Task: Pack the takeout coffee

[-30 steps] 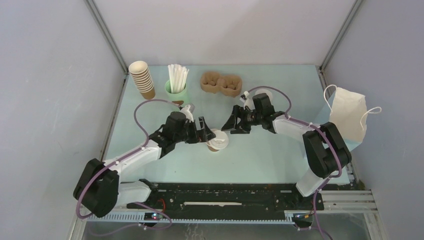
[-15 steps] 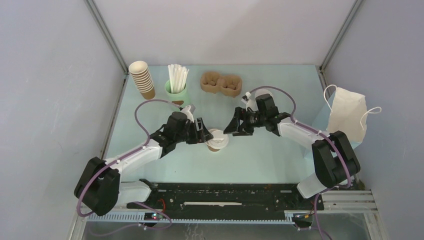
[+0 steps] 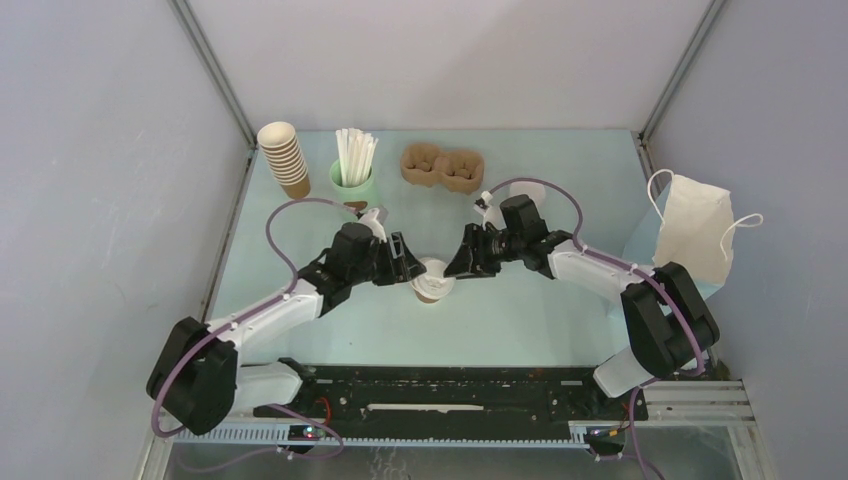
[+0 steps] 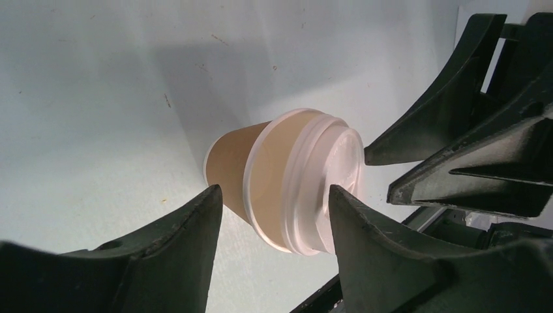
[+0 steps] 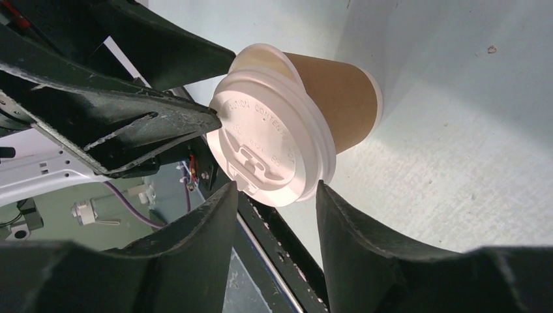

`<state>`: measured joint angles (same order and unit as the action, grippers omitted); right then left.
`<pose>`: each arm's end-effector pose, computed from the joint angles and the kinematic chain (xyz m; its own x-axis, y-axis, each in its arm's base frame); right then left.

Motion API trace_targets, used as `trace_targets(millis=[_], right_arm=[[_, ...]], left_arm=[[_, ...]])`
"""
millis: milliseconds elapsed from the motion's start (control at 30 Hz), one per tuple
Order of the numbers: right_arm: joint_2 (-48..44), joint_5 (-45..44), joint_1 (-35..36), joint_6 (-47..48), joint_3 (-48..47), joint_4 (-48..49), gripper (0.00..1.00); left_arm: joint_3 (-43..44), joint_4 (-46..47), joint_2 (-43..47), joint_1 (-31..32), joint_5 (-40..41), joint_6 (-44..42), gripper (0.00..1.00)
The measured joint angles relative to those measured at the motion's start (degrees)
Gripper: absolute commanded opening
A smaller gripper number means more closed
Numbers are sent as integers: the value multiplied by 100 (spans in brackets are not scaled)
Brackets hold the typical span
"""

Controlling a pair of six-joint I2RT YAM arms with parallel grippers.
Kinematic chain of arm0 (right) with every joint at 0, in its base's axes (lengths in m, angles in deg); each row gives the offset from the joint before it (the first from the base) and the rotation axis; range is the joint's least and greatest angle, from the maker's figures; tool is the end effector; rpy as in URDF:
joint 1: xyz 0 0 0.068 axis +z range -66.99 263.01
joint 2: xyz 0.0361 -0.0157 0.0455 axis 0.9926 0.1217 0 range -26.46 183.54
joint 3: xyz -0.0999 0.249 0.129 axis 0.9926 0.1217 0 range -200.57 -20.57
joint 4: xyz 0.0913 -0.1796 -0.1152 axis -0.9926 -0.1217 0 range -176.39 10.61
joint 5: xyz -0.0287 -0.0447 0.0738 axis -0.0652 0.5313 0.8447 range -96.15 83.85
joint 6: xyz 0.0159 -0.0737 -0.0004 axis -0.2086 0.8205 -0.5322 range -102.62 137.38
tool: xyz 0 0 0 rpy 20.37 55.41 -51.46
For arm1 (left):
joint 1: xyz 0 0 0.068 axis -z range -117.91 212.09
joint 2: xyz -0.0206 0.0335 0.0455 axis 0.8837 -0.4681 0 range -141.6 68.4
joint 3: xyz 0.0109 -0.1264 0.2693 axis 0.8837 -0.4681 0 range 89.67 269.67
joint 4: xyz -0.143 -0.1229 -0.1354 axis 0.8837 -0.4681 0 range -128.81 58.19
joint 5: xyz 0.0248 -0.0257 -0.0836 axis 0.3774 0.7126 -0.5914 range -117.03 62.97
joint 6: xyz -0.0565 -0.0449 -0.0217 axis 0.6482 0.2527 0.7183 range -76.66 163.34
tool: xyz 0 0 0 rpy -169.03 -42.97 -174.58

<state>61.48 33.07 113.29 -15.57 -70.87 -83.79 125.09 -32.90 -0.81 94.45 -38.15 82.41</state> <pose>0.2446 0.1893 0.2376 -0.9183 -0.0482 -0.3929 -0.3536 0.5463 0.7593 0.1960 -0.1387 0.2375 -0.7902 -0.2315 -0.5675 0.2070 0.7707 -0.6027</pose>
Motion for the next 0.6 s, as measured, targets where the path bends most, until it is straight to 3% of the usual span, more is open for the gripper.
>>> trace_targets(millis=[600], right_arm=[[7, -127, 168, -256, -254, 157, 55]], left_arm=[[-4, 96, 192, 0, 92, 59, 65]])
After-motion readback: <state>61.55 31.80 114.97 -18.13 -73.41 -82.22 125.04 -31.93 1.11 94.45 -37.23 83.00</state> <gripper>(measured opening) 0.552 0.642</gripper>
